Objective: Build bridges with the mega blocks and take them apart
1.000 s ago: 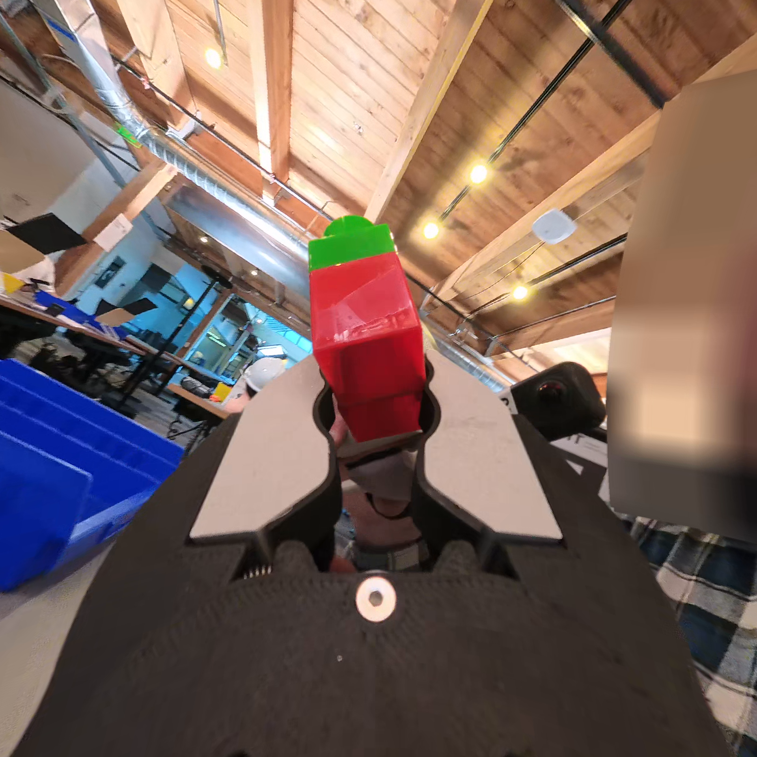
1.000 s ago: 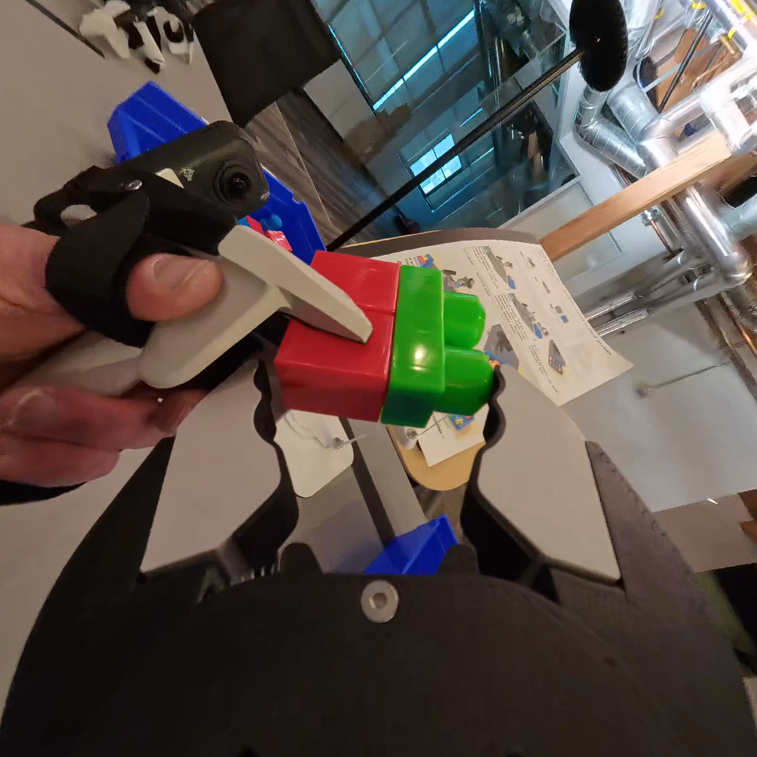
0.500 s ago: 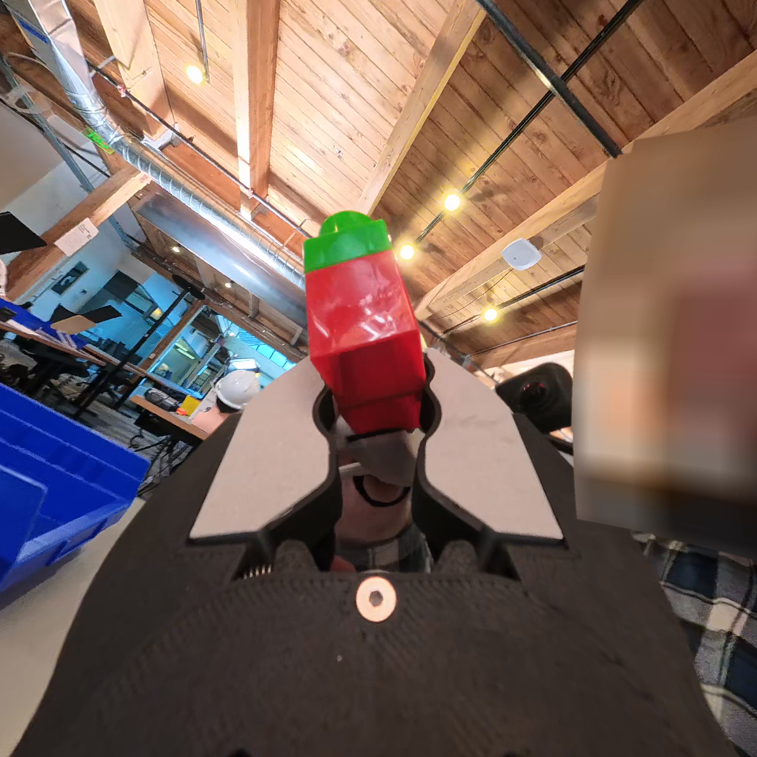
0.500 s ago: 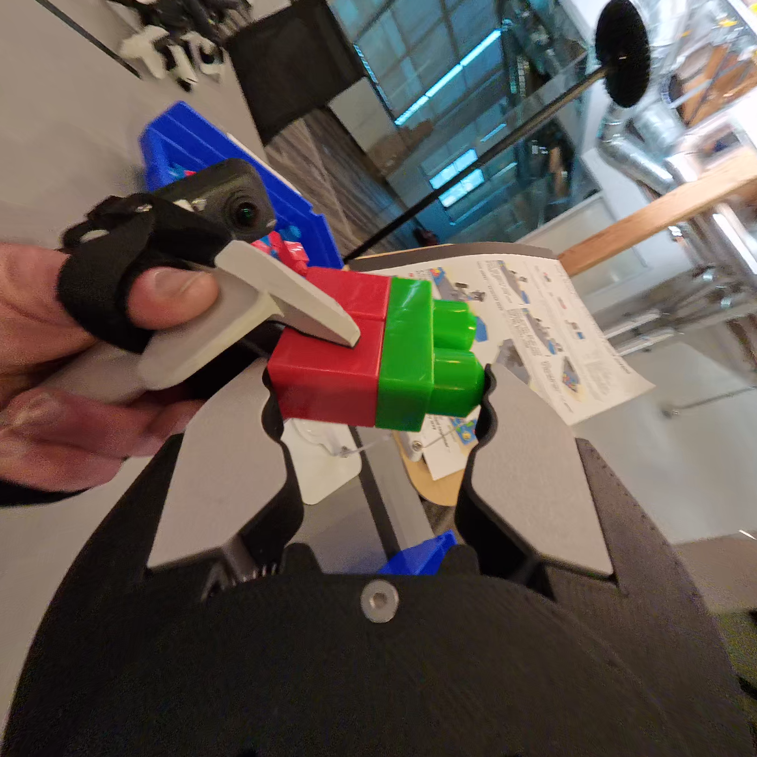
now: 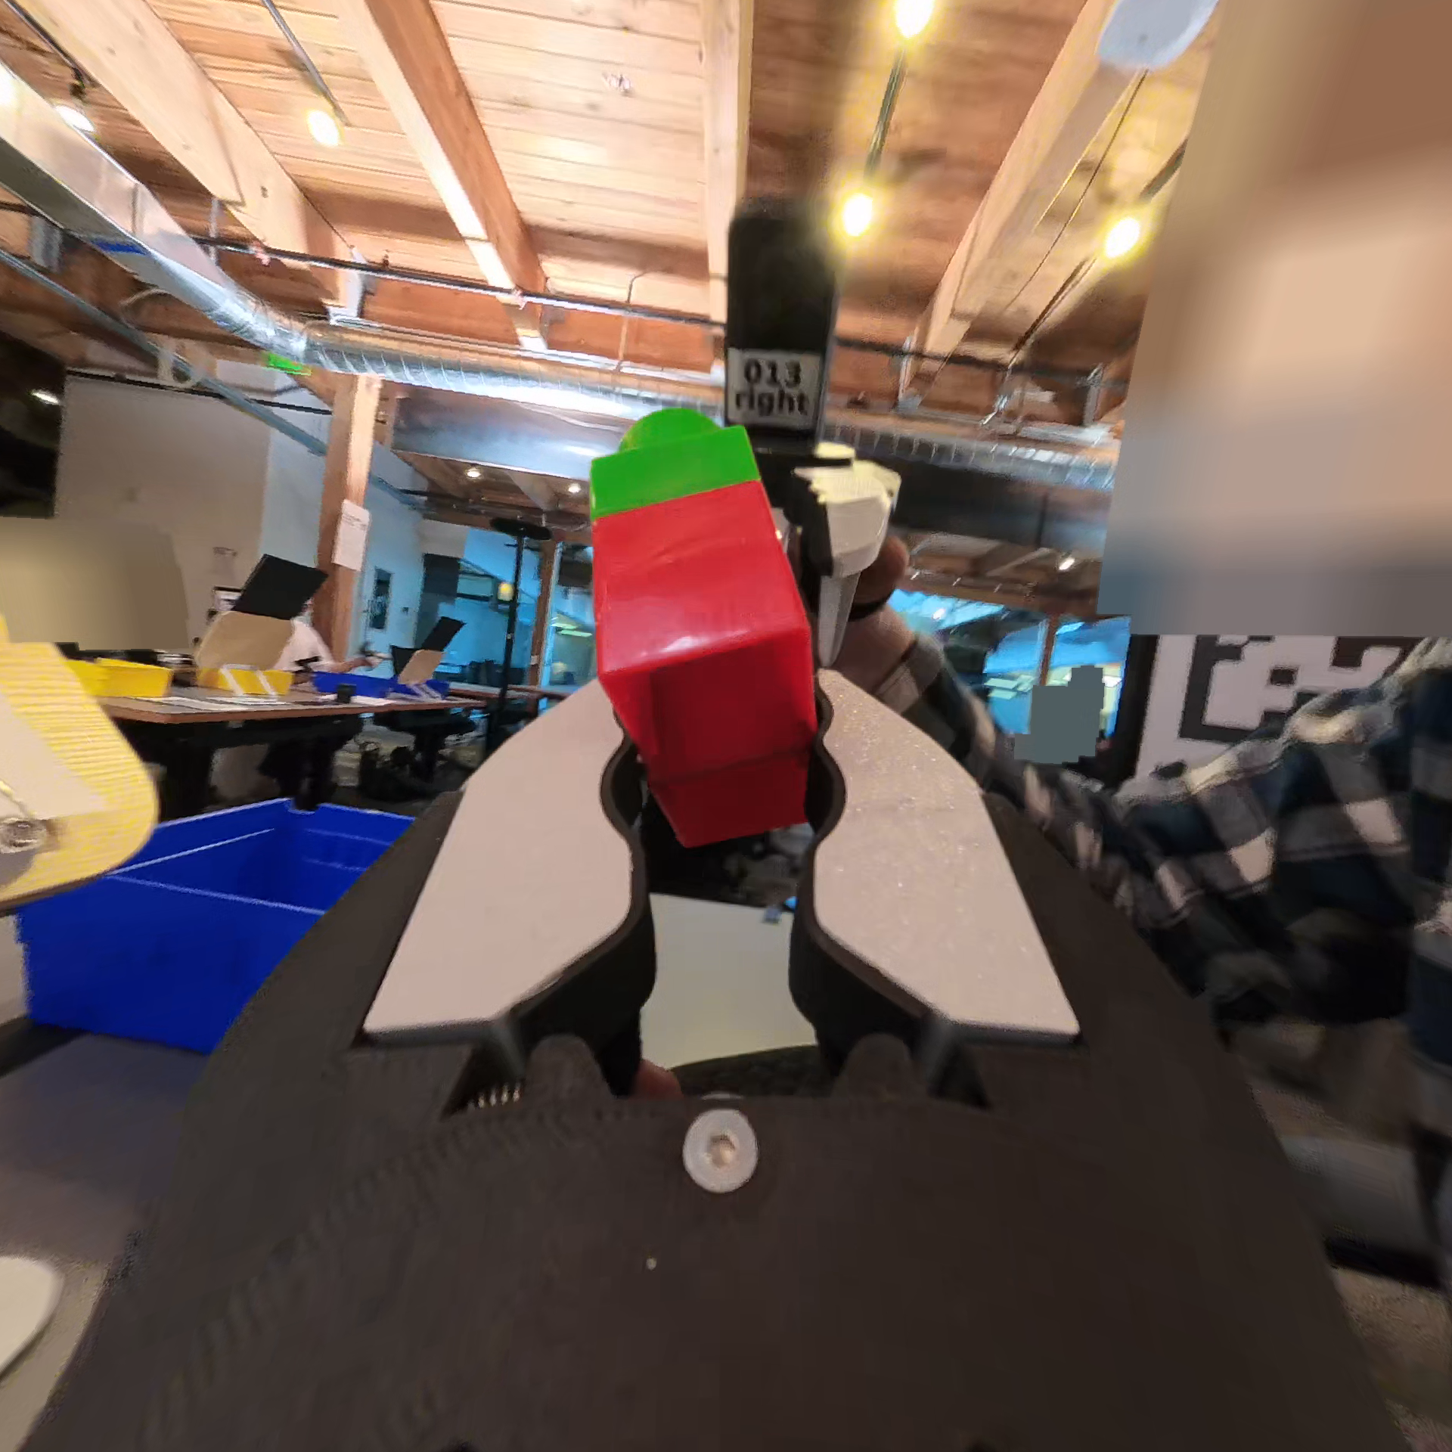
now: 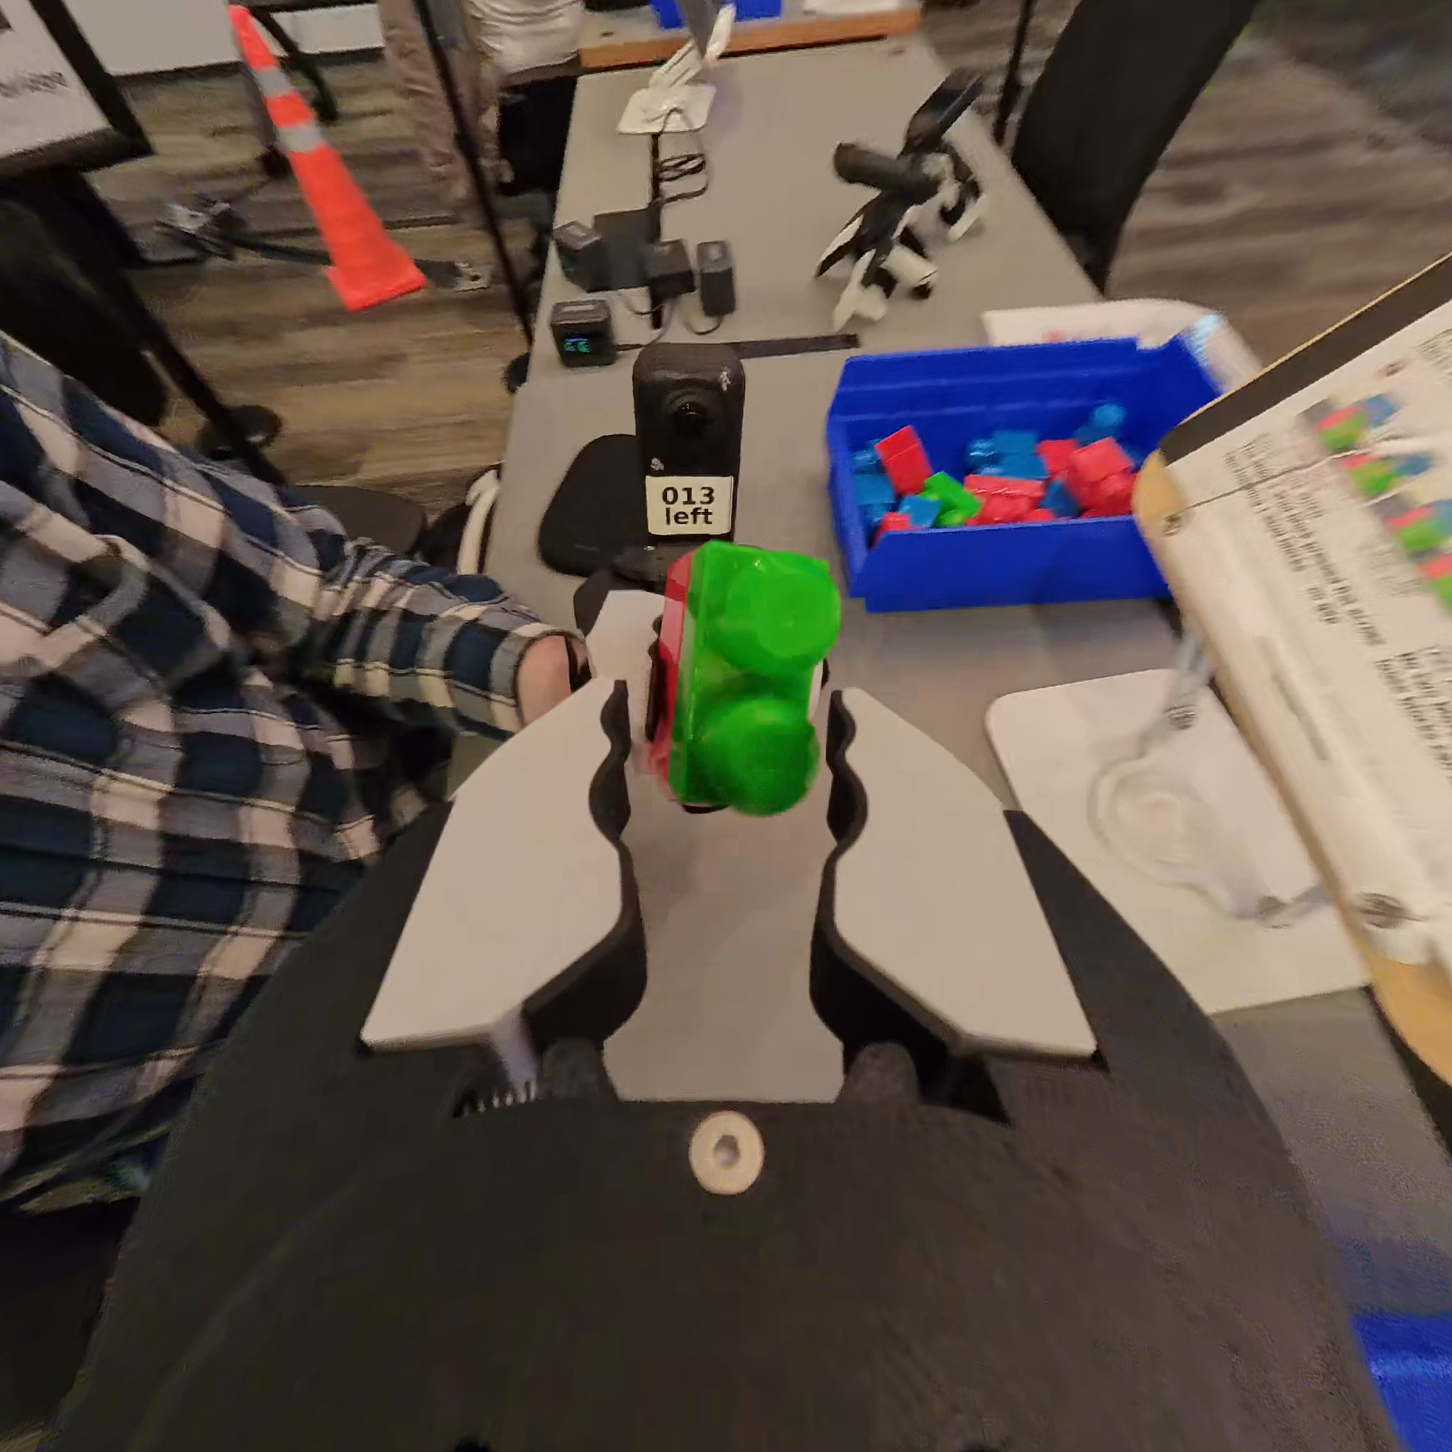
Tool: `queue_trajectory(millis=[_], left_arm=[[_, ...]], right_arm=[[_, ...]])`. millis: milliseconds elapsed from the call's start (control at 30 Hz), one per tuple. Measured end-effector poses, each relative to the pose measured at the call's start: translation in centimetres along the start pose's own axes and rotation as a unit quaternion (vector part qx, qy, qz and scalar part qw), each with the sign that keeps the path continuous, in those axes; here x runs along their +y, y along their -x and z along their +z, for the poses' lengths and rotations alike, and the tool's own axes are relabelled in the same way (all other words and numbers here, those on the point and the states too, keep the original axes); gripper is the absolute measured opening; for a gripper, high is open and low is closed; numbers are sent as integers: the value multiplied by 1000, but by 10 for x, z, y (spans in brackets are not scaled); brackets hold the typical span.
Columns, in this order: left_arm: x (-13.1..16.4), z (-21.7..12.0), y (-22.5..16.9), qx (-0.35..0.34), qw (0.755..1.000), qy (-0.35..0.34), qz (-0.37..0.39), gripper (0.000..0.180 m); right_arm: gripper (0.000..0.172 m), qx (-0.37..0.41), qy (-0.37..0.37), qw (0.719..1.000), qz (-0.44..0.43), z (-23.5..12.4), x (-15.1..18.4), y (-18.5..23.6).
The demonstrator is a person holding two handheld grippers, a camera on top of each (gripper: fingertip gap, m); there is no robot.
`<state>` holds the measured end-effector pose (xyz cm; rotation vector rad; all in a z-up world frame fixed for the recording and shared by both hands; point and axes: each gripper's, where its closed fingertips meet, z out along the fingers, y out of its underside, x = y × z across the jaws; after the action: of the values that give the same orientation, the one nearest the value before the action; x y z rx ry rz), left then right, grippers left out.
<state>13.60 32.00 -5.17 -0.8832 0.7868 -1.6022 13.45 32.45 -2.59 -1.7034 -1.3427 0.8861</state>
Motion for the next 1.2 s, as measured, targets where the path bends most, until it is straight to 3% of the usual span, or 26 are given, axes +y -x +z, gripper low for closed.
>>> queue_trajectory(millis=[133,300,400,500,567,667,800,1033,1200], left_arm=[[6,2,-5,7,1000,12,20,38],[8,0,-5,5,1000,10,24,39],[10,-3,1,-10,999,31,29,53],[12,-17,10,-21,997,51,50,27],[21,-28,19,-33,994,80,62,0],[31,-41,35,-66,991,97,56,0],[38,-48,47,-86,991,97,30,0],[50,-49,60,-110,988,106,11,0],[56,-51,67,-116,988,102,-13,0]], right_arm=[[33,-38,20,999,26,13,5,0],[33,-58,34,997,31,14,8,-1],[33,-33,40,999,13,-7,4,-12],[33,28,73,997,-25,-48,8,-40],[33,94,145,984,-38,-82,31,-75],[34,138,246,959,-33,-124,78,-124],[33,151,311,938,-33,-149,135,-188],[34,105,383,915,-67,-127,233,-286],[34,68,355,931,-52,-112,261,-325]])
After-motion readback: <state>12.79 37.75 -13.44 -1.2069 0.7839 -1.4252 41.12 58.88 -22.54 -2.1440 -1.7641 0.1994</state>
